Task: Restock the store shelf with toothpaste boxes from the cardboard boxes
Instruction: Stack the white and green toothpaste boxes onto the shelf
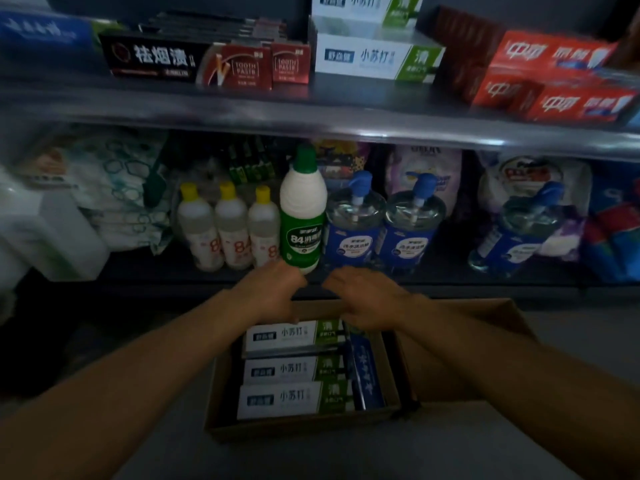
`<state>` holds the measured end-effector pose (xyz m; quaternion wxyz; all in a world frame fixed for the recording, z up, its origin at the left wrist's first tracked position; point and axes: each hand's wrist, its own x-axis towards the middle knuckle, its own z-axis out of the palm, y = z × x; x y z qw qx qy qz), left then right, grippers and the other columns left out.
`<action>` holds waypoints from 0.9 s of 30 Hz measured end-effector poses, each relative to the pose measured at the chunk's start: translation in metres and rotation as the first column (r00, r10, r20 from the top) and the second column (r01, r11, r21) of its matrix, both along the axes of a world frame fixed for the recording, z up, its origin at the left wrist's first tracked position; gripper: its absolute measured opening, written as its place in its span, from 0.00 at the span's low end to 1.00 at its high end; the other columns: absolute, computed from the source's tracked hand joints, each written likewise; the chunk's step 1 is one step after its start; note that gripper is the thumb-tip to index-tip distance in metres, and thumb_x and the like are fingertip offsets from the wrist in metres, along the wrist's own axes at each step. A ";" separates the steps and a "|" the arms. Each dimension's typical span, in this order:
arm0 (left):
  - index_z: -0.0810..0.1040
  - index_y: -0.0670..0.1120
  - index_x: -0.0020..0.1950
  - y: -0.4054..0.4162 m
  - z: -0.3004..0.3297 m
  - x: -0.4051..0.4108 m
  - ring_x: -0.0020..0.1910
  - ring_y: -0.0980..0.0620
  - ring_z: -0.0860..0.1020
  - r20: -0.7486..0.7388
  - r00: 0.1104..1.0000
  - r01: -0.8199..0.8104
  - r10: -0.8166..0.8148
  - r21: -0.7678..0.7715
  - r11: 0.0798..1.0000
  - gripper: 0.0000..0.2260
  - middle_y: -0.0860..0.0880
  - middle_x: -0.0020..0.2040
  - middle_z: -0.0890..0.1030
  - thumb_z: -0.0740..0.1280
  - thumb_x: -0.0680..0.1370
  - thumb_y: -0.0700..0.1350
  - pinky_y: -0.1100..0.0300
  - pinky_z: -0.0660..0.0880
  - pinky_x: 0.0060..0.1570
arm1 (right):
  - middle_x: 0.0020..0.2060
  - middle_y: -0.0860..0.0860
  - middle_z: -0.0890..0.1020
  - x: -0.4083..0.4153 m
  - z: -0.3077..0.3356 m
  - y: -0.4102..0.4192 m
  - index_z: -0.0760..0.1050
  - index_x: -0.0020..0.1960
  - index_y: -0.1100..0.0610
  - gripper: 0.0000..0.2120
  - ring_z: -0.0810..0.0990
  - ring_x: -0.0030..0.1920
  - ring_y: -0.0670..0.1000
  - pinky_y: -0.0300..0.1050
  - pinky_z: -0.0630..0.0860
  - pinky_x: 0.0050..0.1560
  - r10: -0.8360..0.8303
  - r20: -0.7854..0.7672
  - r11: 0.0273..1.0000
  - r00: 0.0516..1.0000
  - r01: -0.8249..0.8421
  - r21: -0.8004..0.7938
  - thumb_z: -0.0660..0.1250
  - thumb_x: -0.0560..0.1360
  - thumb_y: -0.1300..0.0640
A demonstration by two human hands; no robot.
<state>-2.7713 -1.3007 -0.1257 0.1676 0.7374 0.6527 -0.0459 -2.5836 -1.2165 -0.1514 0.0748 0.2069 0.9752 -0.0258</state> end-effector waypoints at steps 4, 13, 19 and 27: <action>0.77 0.47 0.57 0.000 -0.048 -0.003 0.52 0.49 0.78 0.011 0.999 -0.041 0.043 -0.140 0.989 0.20 0.47 0.54 0.79 0.76 0.69 0.52 0.54 0.77 0.49 | 0.66 0.56 0.70 -0.008 -0.059 -0.002 0.63 0.73 0.56 0.29 0.68 0.65 0.57 0.48 0.69 0.57 -0.044 0.110 0.993 0.993 0.055 -0.107 0.67 0.74 0.54; 0.79 0.48 0.61 0.018 -0.115 -0.025 0.54 0.50 0.79 0.074 0.992 -0.083 0.099 -0.201 0.976 0.21 0.47 0.58 0.80 0.76 0.69 0.50 0.53 0.78 0.54 | 0.69 0.59 0.68 -0.034 -0.147 0.010 0.62 0.73 0.61 0.29 0.68 0.67 0.58 0.51 0.69 0.64 -0.122 0.212 0.964 0.970 0.167 -0.207 0.66 0.75 0.58; 0.79 0.47 0.55 0.017 -0.139 -0.036 0.51 0.52 0.78 0.118 0.985 -0.095 0.128 -0.254 0.963 0.15 0.49 0.54 0.80 0.75 0.70 0.49 0.56 0.78 0.51 | 0.66 0.59 0.68 -0.041 -0.178 0.013 0.63 0.71 0.60 0.28 0.67 0.65 0.57 0.50 0.69 0.61 -0.161 0.195 0.969 0.968 0.192 -0.156 0.67 0.74 0.57; 0.79 0.48 0.54 0.013 -0.141 -0.053 0.51 0.52 0.77 0.101 0.985 -0.113 0.138 -0.225 0.968 0.16 0.50 0.53 0.80 0.75 0.69 0.51 0.58 0.76 0.48 | 0.65 0.59 0.68 -0.044 -0.187 0.004 0.61 0.71 0.59 0.32 0.70 0.63 0.60 0.53 0.73 0.56 -0.215 0.314 0.950 0.925 0.272 -0.152 0.70 0.72 0.52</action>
